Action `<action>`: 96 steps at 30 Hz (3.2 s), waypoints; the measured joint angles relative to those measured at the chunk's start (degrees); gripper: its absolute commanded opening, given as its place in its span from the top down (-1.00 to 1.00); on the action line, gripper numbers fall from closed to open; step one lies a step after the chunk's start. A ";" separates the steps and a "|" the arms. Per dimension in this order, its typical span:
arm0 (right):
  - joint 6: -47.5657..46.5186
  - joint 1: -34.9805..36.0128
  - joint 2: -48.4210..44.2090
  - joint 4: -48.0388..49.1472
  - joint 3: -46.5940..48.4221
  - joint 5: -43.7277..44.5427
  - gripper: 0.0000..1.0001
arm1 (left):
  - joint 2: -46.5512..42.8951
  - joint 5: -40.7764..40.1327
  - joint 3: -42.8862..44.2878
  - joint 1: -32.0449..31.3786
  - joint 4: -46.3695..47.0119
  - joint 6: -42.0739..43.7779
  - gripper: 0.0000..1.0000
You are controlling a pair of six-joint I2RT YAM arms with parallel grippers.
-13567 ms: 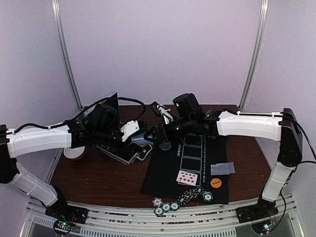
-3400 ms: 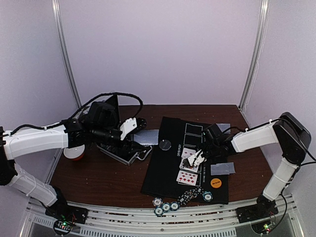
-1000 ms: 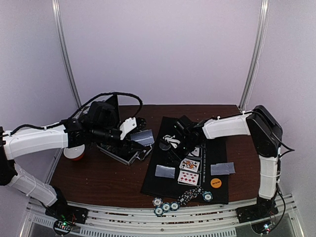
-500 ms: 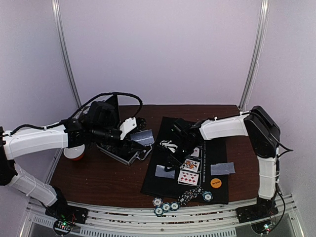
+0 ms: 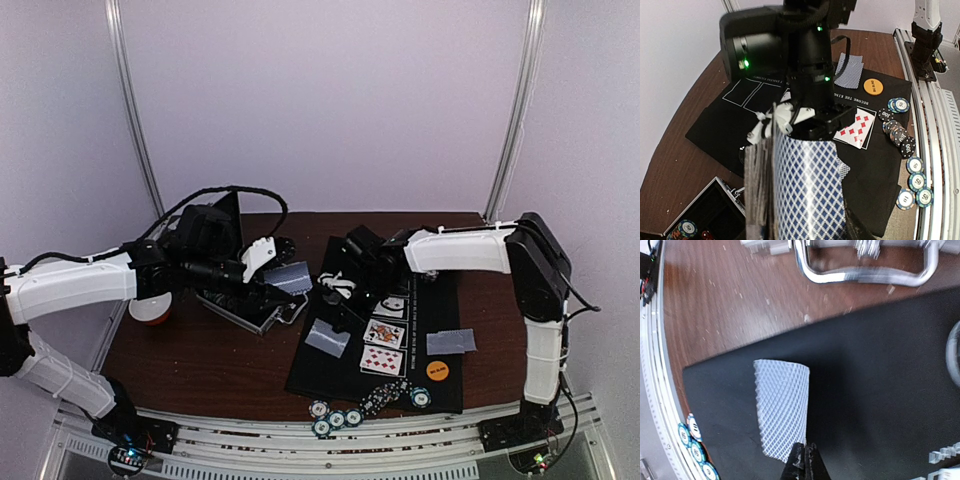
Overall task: Distribute texas hold em gaming equipment
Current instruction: Pick up the poker card from the poker table mat, then place the poker card in the community card area, then pick up the poker card from the face-down deck piles.
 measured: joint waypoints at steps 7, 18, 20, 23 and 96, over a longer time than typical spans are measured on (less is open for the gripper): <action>-7.06 -6.58 -9.86 -3.41 6.51 9.46 1.00 | -0.04 0.02 0.00 0.00 0.02 0.00 0.17; -26.38 -17.29 -6.62 -10.62 12.98 22.77 1.00 | -0.13 0.02 0.00 0.00 0.02 0.00 0.18; -29.77 -17.75 -4.09 -11.56 13.55 22.67 1.00 | -0.13 0.02 0.00 0.00 0.00 0.00 0.18; -33.40 -18.14 0.96 -12.81 16.26 23.02 1.00 | -0.13 0.02 0.00 0.00 0.02 0.00 0.18; 16.61 4.55 -18.88 41.88 -12.63 2.27 -0.58 | -0.13 -0.20 0.00 0.00 -0.02 0.00 0.17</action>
